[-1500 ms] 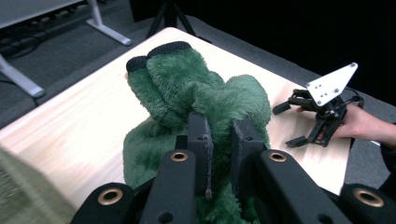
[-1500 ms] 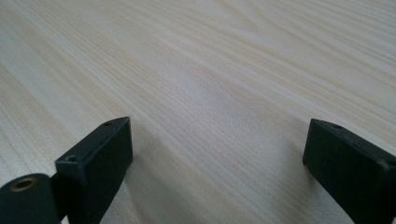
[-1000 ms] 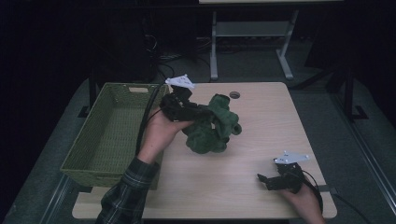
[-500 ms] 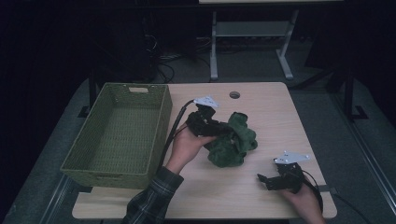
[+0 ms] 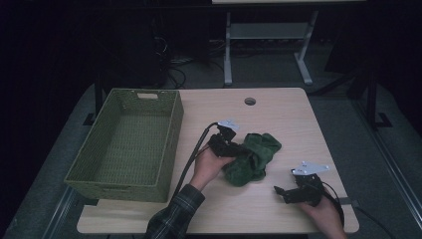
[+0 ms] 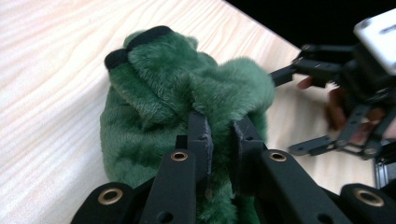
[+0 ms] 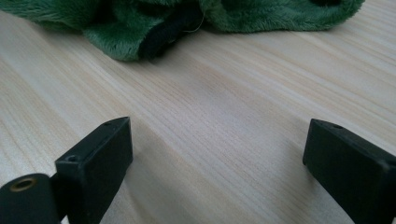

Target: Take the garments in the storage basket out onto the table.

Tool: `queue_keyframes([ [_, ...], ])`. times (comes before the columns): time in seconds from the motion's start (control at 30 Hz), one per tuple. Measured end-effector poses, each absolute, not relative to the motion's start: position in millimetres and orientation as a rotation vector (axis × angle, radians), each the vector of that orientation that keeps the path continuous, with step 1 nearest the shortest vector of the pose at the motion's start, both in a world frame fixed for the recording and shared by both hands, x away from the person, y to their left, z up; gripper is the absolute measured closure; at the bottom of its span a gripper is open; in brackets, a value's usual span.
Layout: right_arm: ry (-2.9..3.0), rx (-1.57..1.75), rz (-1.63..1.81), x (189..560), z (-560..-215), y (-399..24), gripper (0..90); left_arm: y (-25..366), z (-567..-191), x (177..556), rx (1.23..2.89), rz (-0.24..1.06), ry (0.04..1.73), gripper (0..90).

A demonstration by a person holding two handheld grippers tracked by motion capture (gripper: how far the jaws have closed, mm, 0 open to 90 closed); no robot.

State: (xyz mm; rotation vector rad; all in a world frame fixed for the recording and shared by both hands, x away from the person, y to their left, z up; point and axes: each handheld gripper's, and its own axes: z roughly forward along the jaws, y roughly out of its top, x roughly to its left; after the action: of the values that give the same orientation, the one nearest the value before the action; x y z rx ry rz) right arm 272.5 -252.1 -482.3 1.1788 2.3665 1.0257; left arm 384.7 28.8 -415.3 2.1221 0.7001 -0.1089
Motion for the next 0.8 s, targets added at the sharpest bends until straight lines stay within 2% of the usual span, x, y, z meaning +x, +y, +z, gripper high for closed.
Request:
queue_keyframes([
  [0.5,2.369,1.176,1.025,272.4,-482.3,-252.0,8.0,23.2,-453.8,391.5,2.237,-0.081,0.712,77.8],
  [0.53,2.369,1.176,1.025,272.4,-482.3,-252.0,8.0,23.5,-452.6,391.0,2.238,-0.074,0.708,76.4],
  [0.67,2.369,1.176,1.025,272.4,-482.3,-252.0,8.0,26.3,-440.0,384.9,2.234,-0.031,0.697,60.9],
  [0.8,2.369,1.176,1.025,272.4,-482.3,-252.0,8.1,35.1,-425.5,377.4,2.216,0.008,0.681,57.0],
])
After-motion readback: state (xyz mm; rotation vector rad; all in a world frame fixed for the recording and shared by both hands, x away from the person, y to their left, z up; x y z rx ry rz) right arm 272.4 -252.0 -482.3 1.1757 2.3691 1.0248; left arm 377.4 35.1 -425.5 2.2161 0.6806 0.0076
